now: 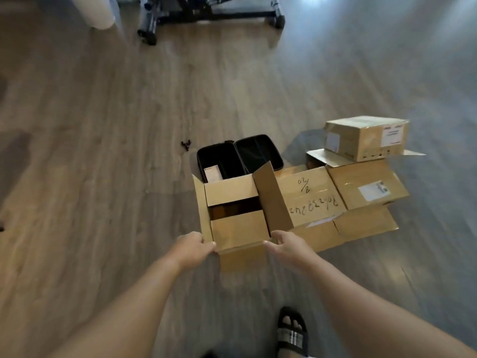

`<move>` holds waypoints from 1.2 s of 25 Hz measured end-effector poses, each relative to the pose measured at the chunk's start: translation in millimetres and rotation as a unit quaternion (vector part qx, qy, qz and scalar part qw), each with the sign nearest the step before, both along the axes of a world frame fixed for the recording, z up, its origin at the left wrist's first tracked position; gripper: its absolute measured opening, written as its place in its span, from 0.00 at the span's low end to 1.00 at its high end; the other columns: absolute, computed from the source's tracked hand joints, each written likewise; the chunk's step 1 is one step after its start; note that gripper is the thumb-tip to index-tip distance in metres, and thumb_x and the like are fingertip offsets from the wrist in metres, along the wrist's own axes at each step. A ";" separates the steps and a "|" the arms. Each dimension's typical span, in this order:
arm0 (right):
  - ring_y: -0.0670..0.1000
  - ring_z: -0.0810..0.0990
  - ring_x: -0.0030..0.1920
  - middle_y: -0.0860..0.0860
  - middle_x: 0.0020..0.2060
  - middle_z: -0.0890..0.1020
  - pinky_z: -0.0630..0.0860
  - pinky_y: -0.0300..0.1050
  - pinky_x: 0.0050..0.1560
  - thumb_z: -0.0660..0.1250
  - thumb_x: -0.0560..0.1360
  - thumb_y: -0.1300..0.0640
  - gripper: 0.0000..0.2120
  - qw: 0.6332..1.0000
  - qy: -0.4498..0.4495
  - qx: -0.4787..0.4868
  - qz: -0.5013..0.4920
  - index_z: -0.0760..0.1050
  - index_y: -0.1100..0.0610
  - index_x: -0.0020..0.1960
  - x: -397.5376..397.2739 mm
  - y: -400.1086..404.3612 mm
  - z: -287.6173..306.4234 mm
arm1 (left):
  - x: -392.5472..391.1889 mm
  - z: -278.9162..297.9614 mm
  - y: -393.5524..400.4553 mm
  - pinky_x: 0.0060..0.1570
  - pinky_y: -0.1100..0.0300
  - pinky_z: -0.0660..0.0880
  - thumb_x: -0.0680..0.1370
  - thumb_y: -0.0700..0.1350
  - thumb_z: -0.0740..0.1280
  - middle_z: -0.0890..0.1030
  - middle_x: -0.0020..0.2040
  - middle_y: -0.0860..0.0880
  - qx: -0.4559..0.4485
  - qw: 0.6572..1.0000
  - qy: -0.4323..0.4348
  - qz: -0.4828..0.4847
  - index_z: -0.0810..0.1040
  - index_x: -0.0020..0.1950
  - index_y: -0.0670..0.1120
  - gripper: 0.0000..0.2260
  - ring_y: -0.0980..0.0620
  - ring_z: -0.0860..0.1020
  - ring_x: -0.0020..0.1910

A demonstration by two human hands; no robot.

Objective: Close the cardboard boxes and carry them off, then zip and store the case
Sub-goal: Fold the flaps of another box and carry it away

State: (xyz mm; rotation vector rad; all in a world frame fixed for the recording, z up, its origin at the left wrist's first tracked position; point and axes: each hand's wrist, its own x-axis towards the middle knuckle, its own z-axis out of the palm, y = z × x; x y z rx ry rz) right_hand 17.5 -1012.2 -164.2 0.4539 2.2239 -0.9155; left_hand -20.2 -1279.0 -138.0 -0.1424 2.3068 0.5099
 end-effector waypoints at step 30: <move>0.60 0.72 0.71 0.54 0.75 0.71 0.69 0.53 0.69 0.59 0.78 0.56 0.31 0.811 0.332 0.051 0.480 0.58 0.48 0.80 29.8 -116.4 -361.5 | 17.8 -351.4 -73.0 0.70 0.48 0.67 0.79 0.56 0.66 0.61 0.76 0.37 0.025 0.937 0.178 0.299 0.63 0.78 0.44 0.31 0.38 0.68 0.71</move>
